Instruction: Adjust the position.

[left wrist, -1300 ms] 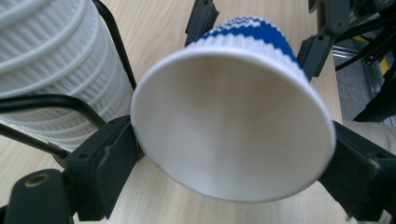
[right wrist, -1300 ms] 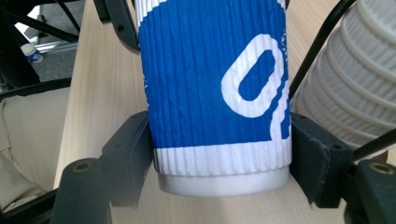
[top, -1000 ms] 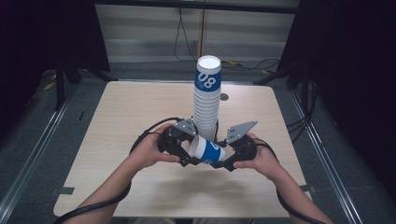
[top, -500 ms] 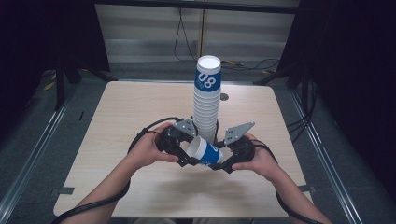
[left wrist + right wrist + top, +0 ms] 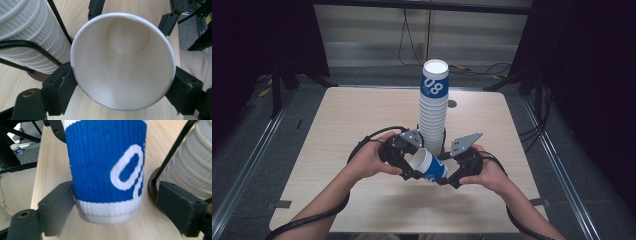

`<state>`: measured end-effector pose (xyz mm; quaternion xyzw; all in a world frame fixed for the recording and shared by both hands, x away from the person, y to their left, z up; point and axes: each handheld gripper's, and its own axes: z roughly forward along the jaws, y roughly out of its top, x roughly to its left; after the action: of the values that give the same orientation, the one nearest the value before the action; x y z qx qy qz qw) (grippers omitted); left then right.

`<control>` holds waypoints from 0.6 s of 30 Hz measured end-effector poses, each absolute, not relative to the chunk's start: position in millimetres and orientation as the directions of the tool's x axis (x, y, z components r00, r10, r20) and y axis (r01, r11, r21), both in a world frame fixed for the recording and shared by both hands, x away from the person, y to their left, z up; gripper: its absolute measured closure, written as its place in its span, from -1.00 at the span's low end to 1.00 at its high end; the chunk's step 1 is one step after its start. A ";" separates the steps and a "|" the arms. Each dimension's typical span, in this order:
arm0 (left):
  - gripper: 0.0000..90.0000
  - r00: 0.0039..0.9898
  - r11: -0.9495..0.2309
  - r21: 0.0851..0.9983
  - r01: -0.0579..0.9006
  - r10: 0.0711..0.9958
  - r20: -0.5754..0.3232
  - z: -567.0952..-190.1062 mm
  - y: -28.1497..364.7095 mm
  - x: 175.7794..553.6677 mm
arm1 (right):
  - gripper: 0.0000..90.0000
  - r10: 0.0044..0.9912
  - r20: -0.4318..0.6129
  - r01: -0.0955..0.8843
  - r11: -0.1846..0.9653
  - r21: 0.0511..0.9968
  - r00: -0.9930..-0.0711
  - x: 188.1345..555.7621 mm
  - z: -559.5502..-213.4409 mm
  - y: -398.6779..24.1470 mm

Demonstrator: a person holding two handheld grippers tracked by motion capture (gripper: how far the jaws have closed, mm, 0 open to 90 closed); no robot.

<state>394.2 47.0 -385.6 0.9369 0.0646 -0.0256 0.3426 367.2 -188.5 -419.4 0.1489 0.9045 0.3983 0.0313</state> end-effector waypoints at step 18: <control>-0.60 0.990 -0.878 0.460 0.135 0.141 -0.021 -382.8 51.8 397.3 | -0.71 0.340 0.076 0.289 0.638 0.714 -0.938 366.8 -426.6 -200.2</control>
<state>397.3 51.8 -382.8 0.9689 0.0711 0.0066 0.2370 366.8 -200.2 -426.6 0.1737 0.9044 0.3884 0.0327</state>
